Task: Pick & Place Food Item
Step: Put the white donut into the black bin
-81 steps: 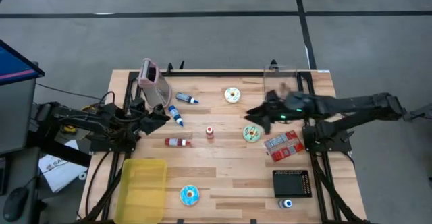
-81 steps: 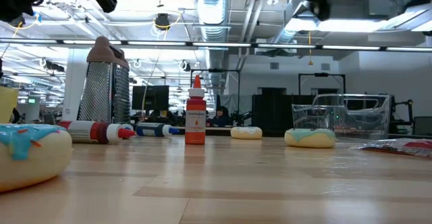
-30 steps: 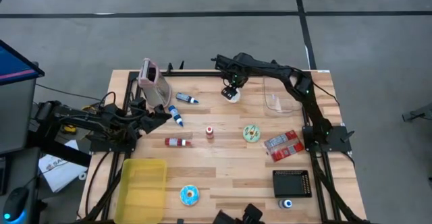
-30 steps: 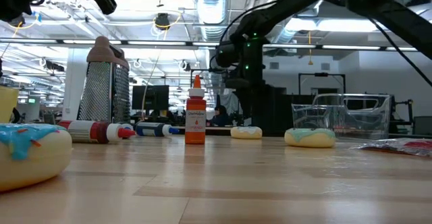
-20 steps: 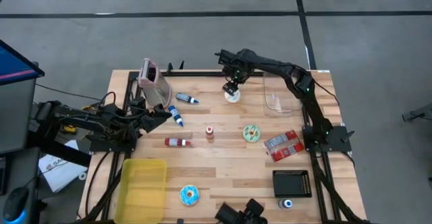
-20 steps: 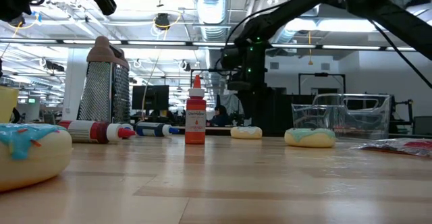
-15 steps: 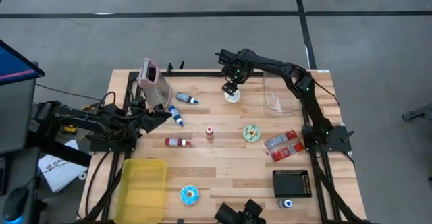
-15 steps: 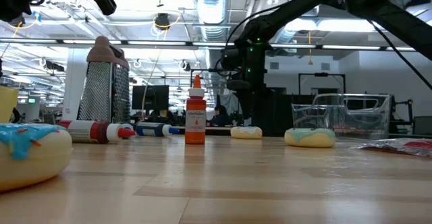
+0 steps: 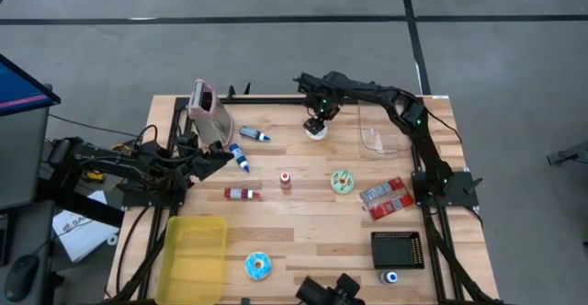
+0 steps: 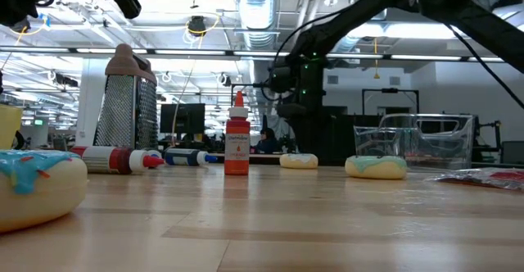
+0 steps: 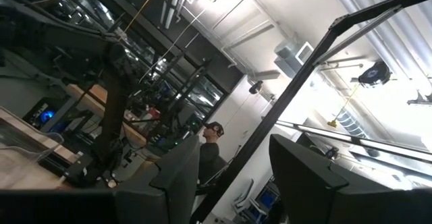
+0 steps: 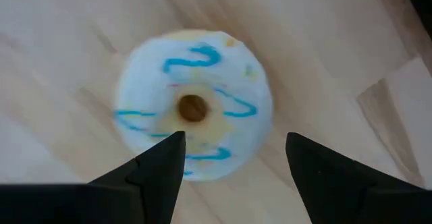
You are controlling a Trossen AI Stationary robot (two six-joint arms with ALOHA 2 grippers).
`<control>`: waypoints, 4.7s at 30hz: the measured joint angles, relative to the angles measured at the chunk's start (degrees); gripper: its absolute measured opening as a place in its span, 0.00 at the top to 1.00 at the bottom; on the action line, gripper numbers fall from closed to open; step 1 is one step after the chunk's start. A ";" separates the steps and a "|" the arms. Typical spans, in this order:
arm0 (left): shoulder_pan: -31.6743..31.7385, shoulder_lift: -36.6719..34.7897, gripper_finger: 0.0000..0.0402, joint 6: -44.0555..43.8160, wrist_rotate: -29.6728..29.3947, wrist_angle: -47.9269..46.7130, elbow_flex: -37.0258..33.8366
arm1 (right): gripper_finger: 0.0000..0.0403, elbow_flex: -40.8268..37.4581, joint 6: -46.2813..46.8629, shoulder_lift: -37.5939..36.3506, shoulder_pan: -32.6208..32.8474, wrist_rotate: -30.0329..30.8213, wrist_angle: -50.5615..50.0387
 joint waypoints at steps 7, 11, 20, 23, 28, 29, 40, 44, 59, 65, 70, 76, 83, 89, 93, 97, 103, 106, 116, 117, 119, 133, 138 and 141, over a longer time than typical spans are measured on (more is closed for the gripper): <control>0.00 0.00 0.56 -0.02 -0.65 0.00 0.00 | 0.38 -1.94 1.13 0.00 -0.14 -0.58 3.48; 0.00 -0.02 0.56 -0.02 -0.76 0.00 0.00 | 0.38 -2.06 1.54 0.00 -0.14 -1.49 4.88; 0.00 0.00 0.56 -0.44 -1.03 0.02 0.00 | 0.43 -2.07 1.69 0.00 -0.12 -1.49 6.25; 0.00 0.00 0.56 -0.44 -1.03 0.02 0.00 | 0.49 -2.07 1.18 0.00 -0.10 -1.49 6.53; 0.00 0.00 0.56 -0.46 -1.03 0.02 0.00 | 0.57 -2.07 0.20 0.00 -0.12 -1.49 6.58; 0.00 0.00 0.56 -0.46 -1.03 0.02 0.00 | 0.58 -2.07 0.02 0.00 -0.12 -1.49 6.58; 0.00 0.00 0.56 -0.46 -1.01 0.02 0.00 | 0.53 -2.07 -0.47 0.00 -0.49 -1.70 6.64; 0.00 0.00 0.56 -0.48 -1.01 0.47 0.00 | 0.50 -1.93 -0.59 1.26 -0.47 -1.84 6.59; 0.02 -0.02 0.56 -0.23 -1.07 2.60 -0.02 | 0.51 -1.95 -0.14 3.19 -1.28 -3.90 6.28; 0.02 -0.02 0.56 -0.11 -1.10 2.56 -0.02 | 0.57 -1.94 -0.53 3.19 -1.56 -3.91 6.30; 0.01 -0.01 0.56 -0.02 -1.12 2.54 -0.02 | 0.66 -1.96 -1.06 3.19 -1.61 -3.61 6.38; 0.00 0.00 0.56 0.00 -1.16 2.54 -0.02 | 0.72 -1.97 -1.22 2.93 -1.44 -3.28 6.06; 0.00 0.00 0.56 0.76 -1.16 2.52 -0.02 | 0.72 -2.00 -0.08 -3.16 1.92 -3.40 4.99; 0.00 -0.01 0.56 0.76 -1.10 2.51 -0.02 | 0.72 -1.97 5.84 -11.48 10.37 -1.17 1.39; 0.00 0.00 0.56 0.95 -0.57 2.51 -0.02 | 0.72 -1.96 14.20 -15.61 18.51 1.78 -1.94; 0.02 -0.01 0.56 1.04 0.17 2.51 -0.02 | 0.72 -1.94 25.42 -18.37 26.31 5.75 -5.89; 0.00 0.00 0.56 0.92 3.21 2.54 -0.02 | 0.72 -1.94 43.67 -20.89 35.59 11.21 -13.82; 0.01 0.00 0.56 0.76 4.33 2.56 -0.02 | 0.72 -1.96 53.46 -21.55 39.83 13.65 -17.95; 0.00 -0.01 0.56 0.63 5.51 2.58 -0.02 | 0.72 -3.17 85.32 -21.79 54.74 16.17 -26.90; 0.00 0.00 0.56 0.61 5.51 2.58 -0.02 | 0.72 -4.09 88.13 -22.05 56.21 16.17 -26.72; 0.00 -0.02 0.56 0.57 5.51 2.60 -0.02 | 0.72 -6.81 94.81 -23.11 59.26 15.22 -26.96; 0.00 0.00 0.56 -0.99 5.53 3.31 -0.02 | 0.72 -23.74 119.55 -32.33 76.94 3.97 -26.68; -0.05 0.00 0.56 -2.71 5.51 3.58 -0.02 | 0.72 -30.99 119.94 -34.30 79.98 1.15 -22.01; -0.09 0.00 0.56 -5.22 5.53 3.86 -0.02 | 0.72 -35.33 120.08 -35.52 81.78 -0.87 -16.06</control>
